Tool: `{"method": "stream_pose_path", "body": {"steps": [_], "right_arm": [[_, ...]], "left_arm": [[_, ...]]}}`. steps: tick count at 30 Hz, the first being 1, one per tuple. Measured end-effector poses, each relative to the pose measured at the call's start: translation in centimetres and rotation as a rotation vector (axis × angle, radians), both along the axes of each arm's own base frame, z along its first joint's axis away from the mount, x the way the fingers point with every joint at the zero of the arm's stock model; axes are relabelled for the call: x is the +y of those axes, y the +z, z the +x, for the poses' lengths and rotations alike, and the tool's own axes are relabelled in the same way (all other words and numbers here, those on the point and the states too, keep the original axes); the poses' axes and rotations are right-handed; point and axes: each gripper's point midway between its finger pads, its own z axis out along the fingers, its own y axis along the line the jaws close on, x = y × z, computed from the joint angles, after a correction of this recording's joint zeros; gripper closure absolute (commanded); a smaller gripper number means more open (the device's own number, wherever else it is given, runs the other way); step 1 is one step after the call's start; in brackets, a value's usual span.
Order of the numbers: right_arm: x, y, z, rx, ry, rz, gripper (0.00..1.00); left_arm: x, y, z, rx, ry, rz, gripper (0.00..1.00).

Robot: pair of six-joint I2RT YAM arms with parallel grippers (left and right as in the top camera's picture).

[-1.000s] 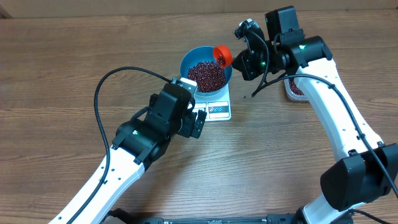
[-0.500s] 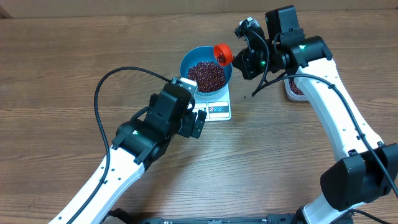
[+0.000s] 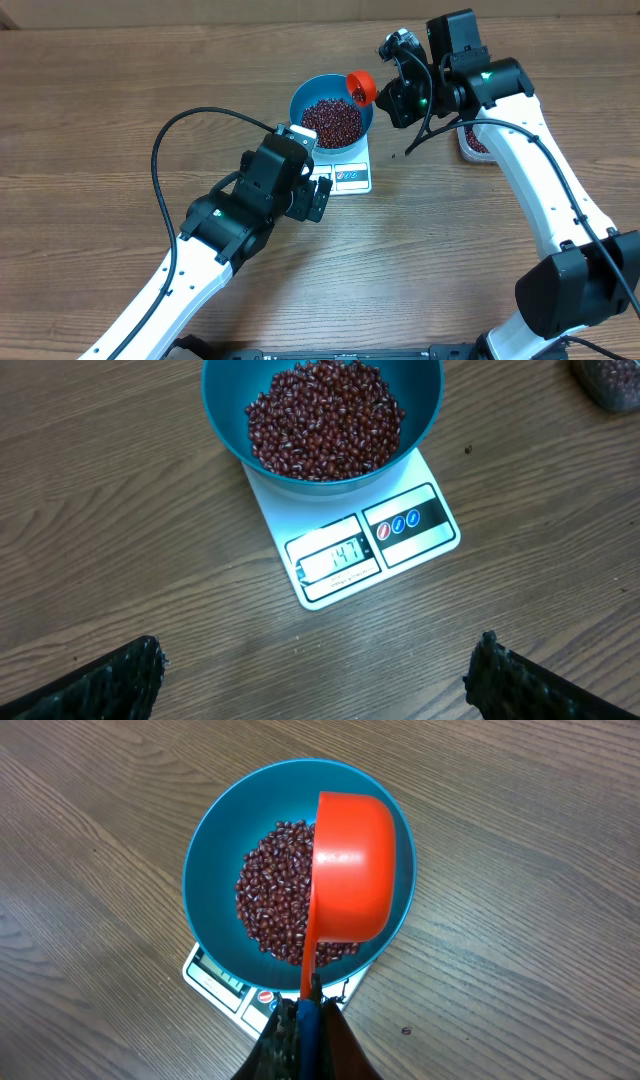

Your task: Scoop item into bowl and weigh 150g on scale

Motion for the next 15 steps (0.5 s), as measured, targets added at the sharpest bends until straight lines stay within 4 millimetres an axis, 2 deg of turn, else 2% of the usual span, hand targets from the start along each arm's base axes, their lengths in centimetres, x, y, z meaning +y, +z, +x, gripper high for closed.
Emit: {"method": "stream_pose_path", "body": {"steps": [12, 15], "right_arm": [[-0.17, -0.01, 0.19, -0.008, -0.007, -0.009, 0.96], [0.00, -0.14, -0.32, 0.008, 0.015, -0.005, 0.96]], "left_arm": [[0.00, 0.00, 0.00, 0.000, 0.000, 0.000, 0.00], [0.00, 0.00, 0.00, 0.000, 0.000, 0.000, 0.01]]}}
